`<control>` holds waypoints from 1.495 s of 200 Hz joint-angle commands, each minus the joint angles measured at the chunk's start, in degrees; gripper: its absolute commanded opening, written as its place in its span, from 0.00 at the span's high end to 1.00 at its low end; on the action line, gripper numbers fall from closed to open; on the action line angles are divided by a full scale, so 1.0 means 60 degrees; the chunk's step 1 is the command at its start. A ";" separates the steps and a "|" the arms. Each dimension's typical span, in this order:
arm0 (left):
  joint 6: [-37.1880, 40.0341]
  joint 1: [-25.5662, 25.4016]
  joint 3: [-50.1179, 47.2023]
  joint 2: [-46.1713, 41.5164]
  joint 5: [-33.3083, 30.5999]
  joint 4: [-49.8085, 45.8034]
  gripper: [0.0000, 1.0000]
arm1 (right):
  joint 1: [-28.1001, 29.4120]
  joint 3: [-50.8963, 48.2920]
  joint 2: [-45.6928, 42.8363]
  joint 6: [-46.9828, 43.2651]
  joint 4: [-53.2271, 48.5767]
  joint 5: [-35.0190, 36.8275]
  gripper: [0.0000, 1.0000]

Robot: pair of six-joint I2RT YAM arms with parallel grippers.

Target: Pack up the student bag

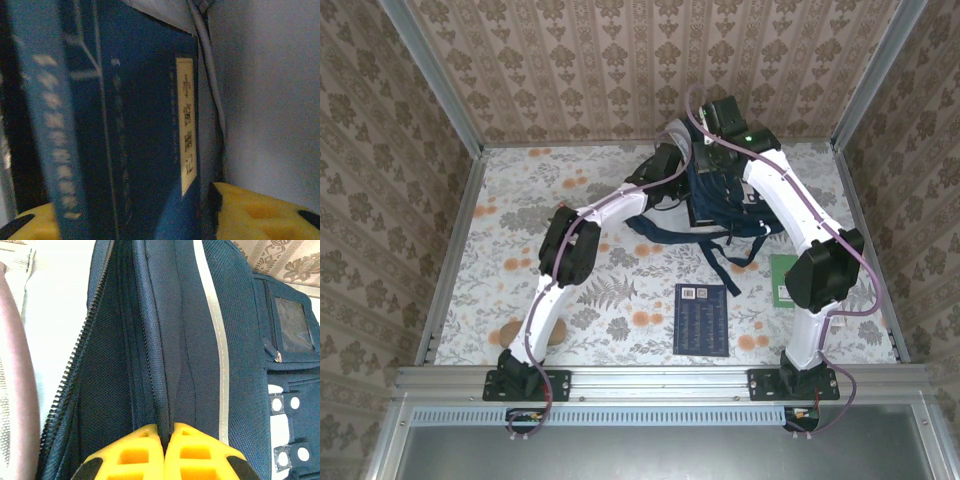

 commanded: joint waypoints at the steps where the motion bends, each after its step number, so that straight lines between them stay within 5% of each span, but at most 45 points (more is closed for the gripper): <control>1: 0.0815 0.0019 -0.0392 -0.0863 -0.0757 -0.0943 0.44 | -0.0016 0.0383 -0.0525 0.0182 0.0620 -0.0112 1.00; 94: 0.0713 0.0076 -0.2708 -0.2140 -0.1121 -0.0761 0.44 | -0.0038 0.0394 -0.0261 0.0423 0.0627 -0.0265 1.00; 143: 0.0110 -0.0155 -0.2126 -0.1232 0.0338 0.0662 0.71 | -0.0039 0.0394 -0.0204 0.0489 0.0601 -0.0338 1.00; 183: -0.0153 -0.0383 -0.0885 -0.0378 0.0853 0.0678 0.67 | -0.0036 0.0379 -0.0177 0.0534 0.0582 -0.0406 1.00; 277: 0.0919 -0.0135 -0.3345 -0.2819 -0.1491 -0.0288 0.55 | -0.0061 0.0130 -0.0218 0.0524 0.0589 -0.0266 1.00; 299: 0.0835 -0.0089 -0.3303 -0.2587 -0.1295 -0.0489 0.53 | -0.0064 0.0144 -0.0198 0.0562 0.0601 -0.0309 1.00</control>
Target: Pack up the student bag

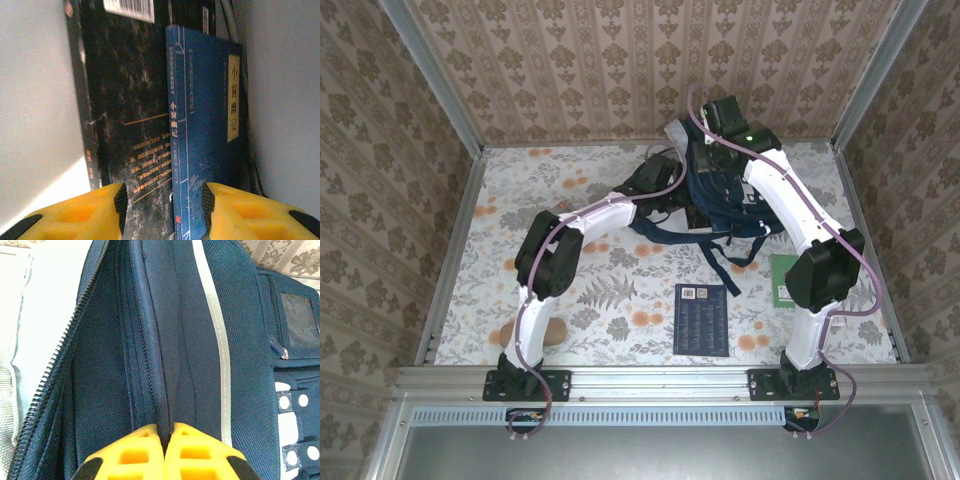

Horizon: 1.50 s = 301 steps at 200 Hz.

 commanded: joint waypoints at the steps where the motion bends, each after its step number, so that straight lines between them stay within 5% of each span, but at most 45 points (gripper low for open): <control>1: 0.0216 0.0128 -0.0082 -0.0109 -0.0327 -0.0503 0.53 | 0.0007 0.0137 -0.0203 0.0271 0.0603 -0.0087 1.00; 65: -0.0171 0.0038 0.0640 0.0899 0.0370 -0.0574 0.55 | 0.0009 0.0065 -0.0256 0.0293 0.0593 -0.0160 1.00; 160: -0.1008 -0.0429 0.2532 0.2529 0.2269 0.1499 0.64 | 0.0018 0.0123 -0.0101 0.0433 0.0625 -0.0563 1.00; 211: -0.0449 -0.0348 0.2197 0.1946 0.1583 0.0385 0.47 | 0.0018 -0.0072 -0.0165 0.0374 0.0606 -0.0277 1.00; 262: 0.0458 -0.0055 0.0368 -0.0125 0.0753 -0.0721 0.43 | 0.0002 -0.0880 -0.0738 0.0531 0.0675 0.0105 0.66; 301: 0.1165 0.0107 -0.1173 -0.1741 0.0041 -0.1900 0.43 | -0.0006 -0.2603 -0.1989 0.0892 0.0812 0.0279 0.58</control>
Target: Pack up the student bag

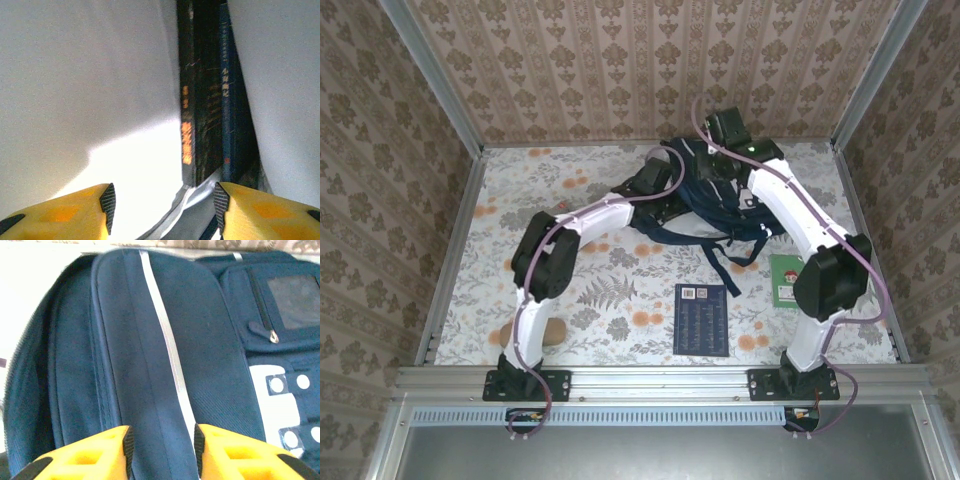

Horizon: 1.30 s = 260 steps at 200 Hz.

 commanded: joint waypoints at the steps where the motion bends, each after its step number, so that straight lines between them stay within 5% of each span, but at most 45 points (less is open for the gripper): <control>1: 0.0851 0.0110 -0.0658 -0.1237 -0.0643 -0.0899 0.43 | 0.0023 -0.0901 -0.1104 0.0394 0.0168 0.0294 0.58; 80: 0.1173 0.0267 -0.4904 -0.4974 -0.1069 -0.1139 0.44 | 0.0869 -0.6343 -0.4626 0.1800 0.0068 0.0108 0.55; 146: 0.0520 -0.0358 -0.6954 -0.6464 -0.0931 -0.0601 0.46 | 0.3143 -1.0185 -0.6102 0.4729 0.0697 -0.0333 0.57; 204: 0.0377 -0.0929 -0.7674 -0.6561 -0.0254 -0.0132 0.46 | 0.4016 -1.1965 -0.6453 0.6712 0.1540 -0.0186 0.57; 260: -0.0244 -0.1159 -0.8477 -0.6575 0.0250 0.0688 0.46 | 0.4357 -1.2197 -0.5884 0.7048 0.3686 -0.0884 0.64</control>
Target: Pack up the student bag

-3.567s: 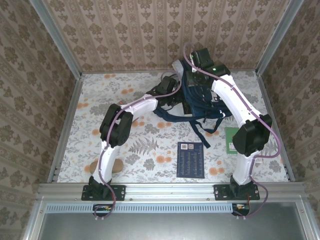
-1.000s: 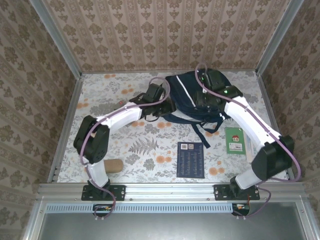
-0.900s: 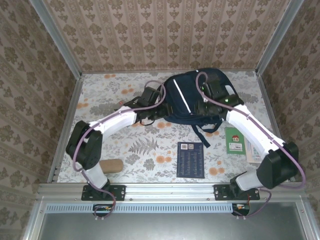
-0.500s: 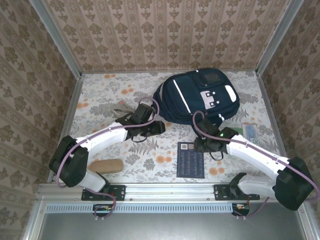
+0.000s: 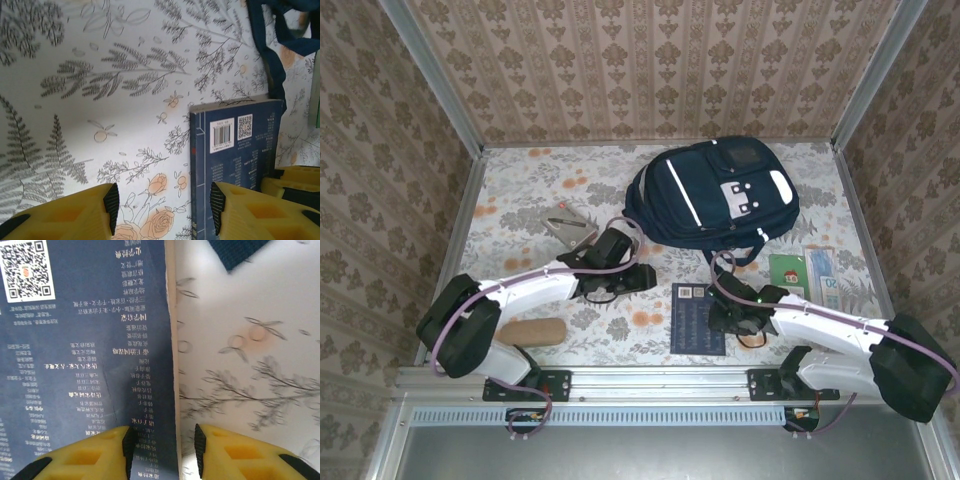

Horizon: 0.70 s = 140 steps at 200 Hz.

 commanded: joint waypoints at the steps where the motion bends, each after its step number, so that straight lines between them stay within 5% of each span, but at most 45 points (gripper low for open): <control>1: -0.0386 -0.0152 -0.0208 -0.0218 0.0376 0.0501 0.46 | 0.0245 0.0135 0.0365 0.0430 0.1332 -0.0386 0.64; 50: -0.0540 -0.0299 -0.0292 0.0431 0.1114 0.0783 0.48 | 0.0454 0.1032 0.1612 0.0382 0.1890 -0.0636 0.66; 140: -0.1295 -0.0777 -0.0968 -0.0022 0.0241 -0.0706 0.50 | 0.0832 0.0942 0.2063 0.0738 0.2032 -0.0603 0.66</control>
